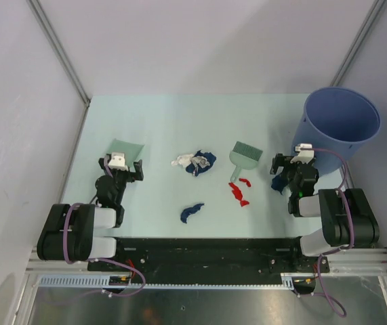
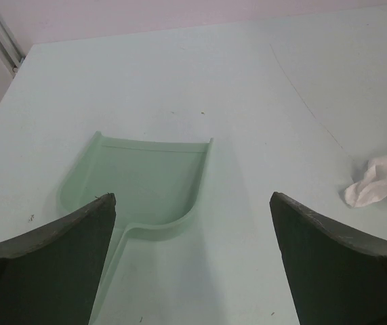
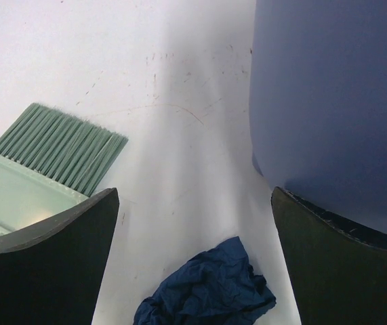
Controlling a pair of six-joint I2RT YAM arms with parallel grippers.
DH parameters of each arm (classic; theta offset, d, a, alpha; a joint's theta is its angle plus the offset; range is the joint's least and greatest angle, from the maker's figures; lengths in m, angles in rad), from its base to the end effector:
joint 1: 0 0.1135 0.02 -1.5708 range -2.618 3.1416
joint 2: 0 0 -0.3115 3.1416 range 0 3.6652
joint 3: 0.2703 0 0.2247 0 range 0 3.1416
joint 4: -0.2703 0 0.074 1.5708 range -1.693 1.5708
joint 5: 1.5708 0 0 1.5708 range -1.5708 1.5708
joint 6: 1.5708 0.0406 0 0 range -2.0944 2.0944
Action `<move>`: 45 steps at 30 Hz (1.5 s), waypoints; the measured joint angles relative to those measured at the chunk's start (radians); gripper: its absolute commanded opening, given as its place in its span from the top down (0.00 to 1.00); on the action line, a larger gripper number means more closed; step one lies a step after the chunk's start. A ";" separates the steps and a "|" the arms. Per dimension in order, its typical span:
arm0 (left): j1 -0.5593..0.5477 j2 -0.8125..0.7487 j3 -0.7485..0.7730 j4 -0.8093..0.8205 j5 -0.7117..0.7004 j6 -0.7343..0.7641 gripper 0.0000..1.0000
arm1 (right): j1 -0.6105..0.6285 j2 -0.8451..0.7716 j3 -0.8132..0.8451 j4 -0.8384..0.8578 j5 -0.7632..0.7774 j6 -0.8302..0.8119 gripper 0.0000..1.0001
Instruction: Sweep away the paper scraps from the table
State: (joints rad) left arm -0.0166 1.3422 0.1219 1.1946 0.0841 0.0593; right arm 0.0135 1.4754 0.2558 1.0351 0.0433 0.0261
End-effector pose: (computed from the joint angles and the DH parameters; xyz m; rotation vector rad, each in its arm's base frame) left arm 0.1945 -0.0066 0.2312 0.1259 1.5915 -0.0339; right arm 0.2338 0.0014 0.2199 0.0426 1.7546 -0.0091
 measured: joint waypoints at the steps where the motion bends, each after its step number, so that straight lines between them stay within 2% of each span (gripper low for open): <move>1: 0.000 0.000 0.000 0.000 0.000 0.000 0.00 | 0.000 0.000 0.000 -0.001 -0.004 0.000 0.00; 4: 0.000 0.000 0.000 0.000 0.000 0.000 0.00 | -0.003 -0.014 0.005 -0.036 -0.037 -0.006 0.00; 10: 0.000 -0.003 0.005 -0.015 0.000 0.000 0.00 | 0.038 -0.200 0.128 -0.299 -0.070 -0.031 0.04; 13: 0.000 -0.062 0.066 -0.179 -0.004 0.000 0.00 | 0.084 -0.291 0.223 -0.432 -0.110 -0.035 0.05; 18: 0.000 -0.137 0.328 -0.481 0.028 0.002 0.00 | 0.233 -0.314 0.421 -0.710 -0.128 -0.051 0.11; 22: -0.002 -0.173 0.477 -0.711 0.127 0.002 0.00 | 0.327 -0.238 0.589 -0.947 -0.113 -0.062 0.28; 26: -0.014 -0.178 0.626 -0.986 0.224 0.024 0.00 | 0.352 -0.085 0.774 -1.211 -0.068 -0.087 0.33; 27: -0.015 -0.181 0.653 -1.041 0.243 0.031 0.00 | 0.352 -0.050 0.804 -1.264 -0.062 -0.104 0.38; 29: -0.016 -0.195 0.684 -1.124 0.269 0.042 0.00 | 0.352 -0.006 0.826 -1.340 -0.063 -0.146 0.48; 33: -0.017 -0.249 0.688 -1.244 0.311 0.061 0.00 | 0.342 0.066 0.826 -1.490 -0.150 -0.370 0.52; 37: -0.019 -0.277 0.688 -1.290 0.320 0.072 0.00 | 0.302 0.142 0.826 -1.520 -0.284 -0.607 0.52; 45: -0.021 -0.283 0.673 -1.326 0.336 0.074 0.00 | 0.289 0.216 0.836 -1.522 -0.353 -0.887 0.51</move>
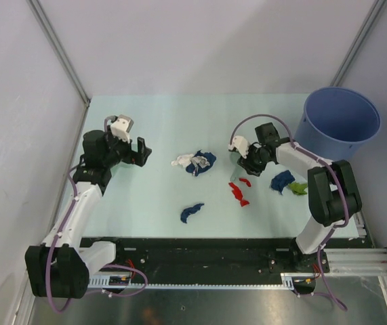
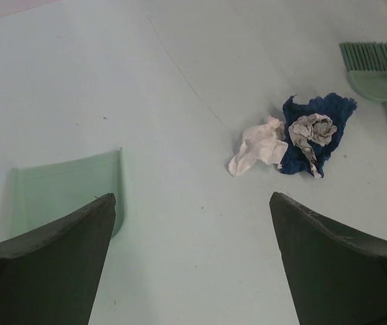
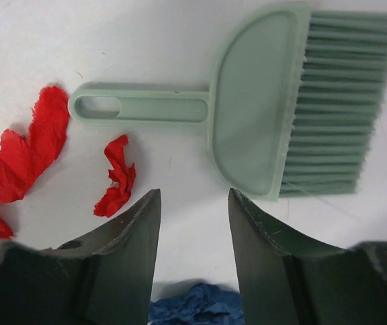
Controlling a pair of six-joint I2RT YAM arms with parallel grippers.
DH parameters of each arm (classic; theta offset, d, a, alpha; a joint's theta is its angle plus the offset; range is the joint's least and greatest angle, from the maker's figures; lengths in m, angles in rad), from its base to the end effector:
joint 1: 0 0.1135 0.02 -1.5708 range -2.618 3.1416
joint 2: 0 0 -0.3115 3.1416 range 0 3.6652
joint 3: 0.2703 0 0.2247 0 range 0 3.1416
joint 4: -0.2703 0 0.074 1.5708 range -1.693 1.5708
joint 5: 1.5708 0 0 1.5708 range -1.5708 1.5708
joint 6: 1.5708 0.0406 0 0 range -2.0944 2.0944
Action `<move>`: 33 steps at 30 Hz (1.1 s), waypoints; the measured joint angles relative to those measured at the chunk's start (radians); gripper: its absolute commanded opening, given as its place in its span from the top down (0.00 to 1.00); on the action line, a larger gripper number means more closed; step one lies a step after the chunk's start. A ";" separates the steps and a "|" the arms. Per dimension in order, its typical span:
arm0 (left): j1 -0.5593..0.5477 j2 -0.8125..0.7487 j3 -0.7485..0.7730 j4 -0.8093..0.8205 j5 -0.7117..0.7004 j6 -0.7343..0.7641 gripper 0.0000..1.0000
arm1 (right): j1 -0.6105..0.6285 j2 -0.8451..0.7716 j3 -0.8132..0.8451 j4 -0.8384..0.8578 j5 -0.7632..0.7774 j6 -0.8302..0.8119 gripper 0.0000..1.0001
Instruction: Sweep away the paper scraps from the table
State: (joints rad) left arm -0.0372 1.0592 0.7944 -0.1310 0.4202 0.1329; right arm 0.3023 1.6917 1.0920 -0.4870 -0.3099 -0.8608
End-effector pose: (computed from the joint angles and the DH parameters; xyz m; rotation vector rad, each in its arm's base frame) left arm 0.1939 -0.0238 0.3435 0.4364 1.8968 -0.3491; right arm 0.3043 0.1079 0.2503 -1.5041 2.1064 0.2123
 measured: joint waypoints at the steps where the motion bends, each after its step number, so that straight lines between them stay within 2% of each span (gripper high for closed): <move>1: 0.000 0.000 0.000 -0.003 0.003 0.000 0.00 | 0.003 0.008 0.003 -0.002 -0.004 -0.016 0.52; 10: -0.003 0.000 0.000 -0.006 0.007 0.000 0.00 | 0.044 0.108 0.029 0.003 0.044 -0.096 0.60; 12: -0.004 -0.001 -0.001 -0.007 0.008 0.001 0.00 | 0.052 0.119 0.042 0.016 0.068 -0.105 0.67; 14: -0.004 -0.002 -0.002 -0.007 0.011 0.003 0.00 | 0.055 0.130 0.051 0.024 0.085 -0.113 0.68; 22: -0.005 -0.009 -0.002 -0.010 0.033 0.007 0.00 | 0.071 0.129 0.061 0.012 0.108 -0.129 0.61; 27: -0.005 -0.009 -0.002 -0.013 0.037 0.008 0.00 | 0.074 0.051 0.061 -0.009 0.057 -0.123 0.57; 31: -0.005 -0.009 -0.002 -0.014 0.037 0.010 0.00 | 0.075 -0.037 0.062 0.019 0.027 -0.108 0.46; 33: -0.005 -0.009 -0.002 -0.014 0.037 0.011 0.00 | 0.074 -0.058 0.065 0.038 0.019 -0.109 0.44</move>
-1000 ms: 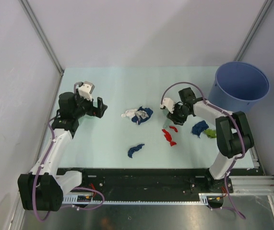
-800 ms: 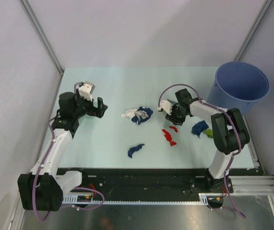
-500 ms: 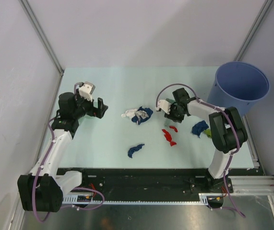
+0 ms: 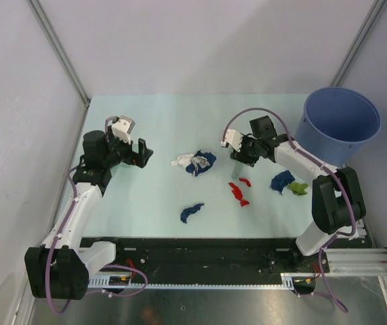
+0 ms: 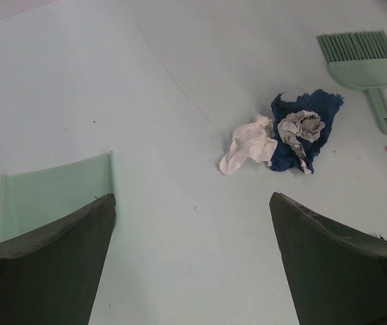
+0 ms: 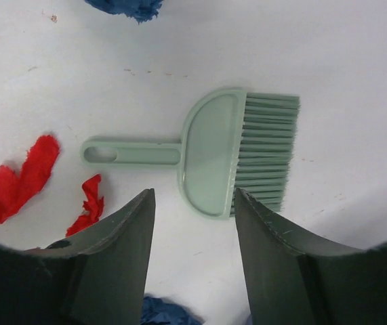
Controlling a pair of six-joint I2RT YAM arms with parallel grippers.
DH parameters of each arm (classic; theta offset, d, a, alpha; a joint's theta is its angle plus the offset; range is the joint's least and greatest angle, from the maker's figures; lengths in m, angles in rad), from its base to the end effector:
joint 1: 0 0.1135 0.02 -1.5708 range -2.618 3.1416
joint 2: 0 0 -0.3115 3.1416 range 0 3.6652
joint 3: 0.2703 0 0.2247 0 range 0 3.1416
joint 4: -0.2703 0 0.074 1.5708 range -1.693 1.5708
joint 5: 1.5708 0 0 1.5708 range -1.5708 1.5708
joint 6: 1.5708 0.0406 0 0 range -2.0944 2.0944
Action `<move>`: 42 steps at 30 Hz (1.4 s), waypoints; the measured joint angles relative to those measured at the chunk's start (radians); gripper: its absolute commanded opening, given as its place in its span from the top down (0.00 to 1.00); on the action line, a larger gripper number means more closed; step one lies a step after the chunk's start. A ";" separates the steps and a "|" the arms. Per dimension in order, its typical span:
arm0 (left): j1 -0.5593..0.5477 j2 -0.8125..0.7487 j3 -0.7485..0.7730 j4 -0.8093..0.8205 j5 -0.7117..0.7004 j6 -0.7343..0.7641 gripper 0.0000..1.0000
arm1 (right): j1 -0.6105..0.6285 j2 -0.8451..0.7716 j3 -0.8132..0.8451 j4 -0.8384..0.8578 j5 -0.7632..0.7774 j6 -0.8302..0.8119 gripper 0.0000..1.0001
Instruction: Sweep away the paper scraps from the table
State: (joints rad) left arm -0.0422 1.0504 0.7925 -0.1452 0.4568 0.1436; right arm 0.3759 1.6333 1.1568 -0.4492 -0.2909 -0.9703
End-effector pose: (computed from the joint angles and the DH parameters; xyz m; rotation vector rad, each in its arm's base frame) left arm 0.1905 -0.0260 0.3432 0.4735 1.8913 -0.3829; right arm 0.3002 0.1310 0.2882 -1.6161 1.8351 0.1030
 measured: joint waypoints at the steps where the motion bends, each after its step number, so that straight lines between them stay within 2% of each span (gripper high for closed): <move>1: 0.000 0.000 0.000 0.000 0.000 0.000 0.00 | -0.001 -0.001 0.002 0.010 -0.005 -0.004 0.44; 5: -0.001 -0.001 0.000 -0.002 0.000 0.006 0.00 | -0.009 0.031 0.012 0.012 -0.012 -0.034 0.44; 10: -0.001 -0.003 0.000 -0.011 0.000 0.013 0.00 | -0.020 0.143 0.063 -0.017 0.002 -0.060 0.45; 18: -0.002 -0.003 0.000 -0.021 0.000 0.015 0.00 | -0.024 0.272 0.130 -0.075 0.048 -0.081 0.55; 19: -0.002 -0.003 0.000 -0.022 0.000 0.015 0.00 | -0.024 0.281 0.135 -0.079 0.054 -0.081 0.58; 20: -0.002 -0.003 0.000 -0.022 0.001 0.015 0.00 | -0.024 0.288 0.137 -0.083 0.062 -0.080 0.69; 23: -0.002 -0.003 0.000 -0.023 0.003 0.015 0.00 | -0.022 0.300 0.149 -0.097 0.082 -0.075 0.91; 26: -0.002 -0.003 0.000 -0.022 0.008 0.015 0.00 | -0.018 0.304 0.161 -0.105 0.090 -0.052 1.00; 35: -0.002 -0.003 0.000 -0.023 0.019 0.016 0.00 | -0.007 0.305 0.164 -0.100 0.106 0.013 1.00; 42: -0.002 -0.003 0.000 -0.024 0.023 0.016 0.00 | -0.039 0.276 0.164 -0.124 -0.008 0.108 1.00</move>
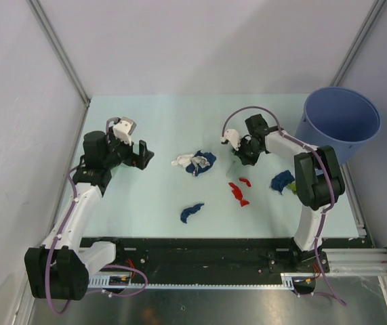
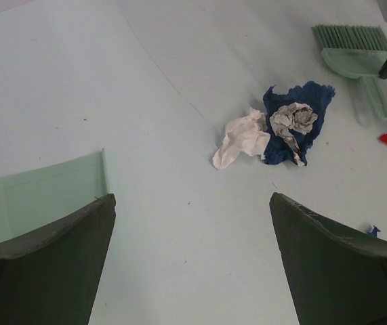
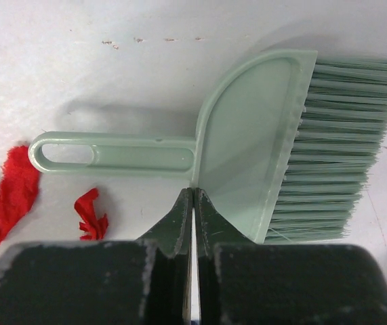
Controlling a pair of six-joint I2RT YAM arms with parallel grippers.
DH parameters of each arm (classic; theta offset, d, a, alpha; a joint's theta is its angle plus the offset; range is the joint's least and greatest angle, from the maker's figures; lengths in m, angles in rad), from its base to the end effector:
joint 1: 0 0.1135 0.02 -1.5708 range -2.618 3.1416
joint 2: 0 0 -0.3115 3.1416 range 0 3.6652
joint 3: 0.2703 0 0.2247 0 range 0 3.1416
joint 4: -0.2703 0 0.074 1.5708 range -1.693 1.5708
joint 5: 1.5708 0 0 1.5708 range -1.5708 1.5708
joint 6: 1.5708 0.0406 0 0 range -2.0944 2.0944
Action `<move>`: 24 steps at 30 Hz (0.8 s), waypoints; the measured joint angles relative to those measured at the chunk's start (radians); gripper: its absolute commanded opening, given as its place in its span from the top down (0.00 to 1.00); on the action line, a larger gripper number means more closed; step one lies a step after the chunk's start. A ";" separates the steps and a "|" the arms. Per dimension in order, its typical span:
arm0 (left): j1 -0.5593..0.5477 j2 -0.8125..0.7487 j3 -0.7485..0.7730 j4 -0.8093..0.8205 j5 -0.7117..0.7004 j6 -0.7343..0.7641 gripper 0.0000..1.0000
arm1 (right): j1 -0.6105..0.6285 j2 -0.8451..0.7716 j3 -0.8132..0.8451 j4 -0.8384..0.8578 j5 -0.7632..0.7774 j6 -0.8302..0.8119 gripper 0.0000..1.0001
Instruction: Sweep away the paper scraps from the table
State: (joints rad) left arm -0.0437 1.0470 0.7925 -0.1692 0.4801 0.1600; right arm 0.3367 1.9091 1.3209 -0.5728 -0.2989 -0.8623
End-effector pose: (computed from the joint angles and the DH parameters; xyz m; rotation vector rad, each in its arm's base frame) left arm 0.1882 -0.0270 0.3416 0.5028 1.9000 -0.4015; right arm 0.3564 0.1374 0.2336 -1.5699 2.1497 0.2432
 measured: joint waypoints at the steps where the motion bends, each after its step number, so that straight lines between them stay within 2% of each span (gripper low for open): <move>1: 0.000 0.000 0.000 0.000 0.002 0.000 0.00 | -0.001 -0.006 0.000 -0.001 -0.005 0.011 1.00; 15: 0.000 0.002 0.000 -0.021 0.002 0.038 0.00 | 0.039 -0.017 0.000 -0.013 -0.024 0.035 1.00; 24: 0.000 0.051 0.000 -0.040 -0.062 0.043 0.00 | 0.111 -0.067 -0.002 -0.001 0.003 0.040 1.00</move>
State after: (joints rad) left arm -0.0437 1.0981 0.7929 -0.2096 0.4183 0.2035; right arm 0.4480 1.8420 1.3186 -0.5735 -0.2962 -0.8227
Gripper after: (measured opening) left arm 0.996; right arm 0.009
